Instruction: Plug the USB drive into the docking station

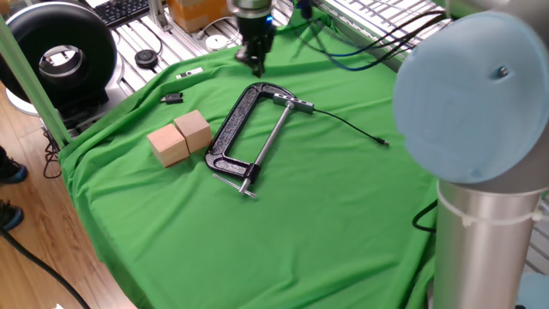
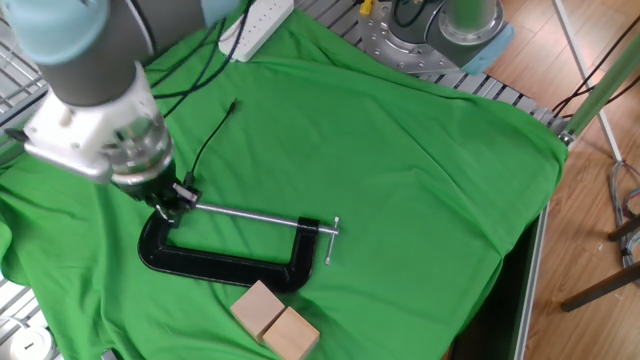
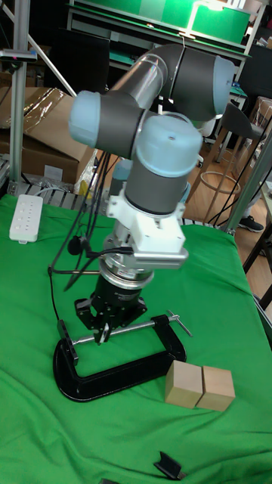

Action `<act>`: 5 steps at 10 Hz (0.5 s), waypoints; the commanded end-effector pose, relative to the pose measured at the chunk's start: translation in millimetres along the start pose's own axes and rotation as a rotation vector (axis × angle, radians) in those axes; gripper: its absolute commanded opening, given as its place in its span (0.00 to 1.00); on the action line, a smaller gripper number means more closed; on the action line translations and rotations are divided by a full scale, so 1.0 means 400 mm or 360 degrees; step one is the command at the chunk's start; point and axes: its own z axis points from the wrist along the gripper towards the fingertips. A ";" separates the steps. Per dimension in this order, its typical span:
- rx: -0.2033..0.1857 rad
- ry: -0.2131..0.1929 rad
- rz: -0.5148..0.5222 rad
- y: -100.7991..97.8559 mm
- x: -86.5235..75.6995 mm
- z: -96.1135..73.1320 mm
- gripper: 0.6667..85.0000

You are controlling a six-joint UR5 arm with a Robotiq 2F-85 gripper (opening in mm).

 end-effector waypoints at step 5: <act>0.0000 -0.0027 0.0139 -0.057 0.031 0.014 0.01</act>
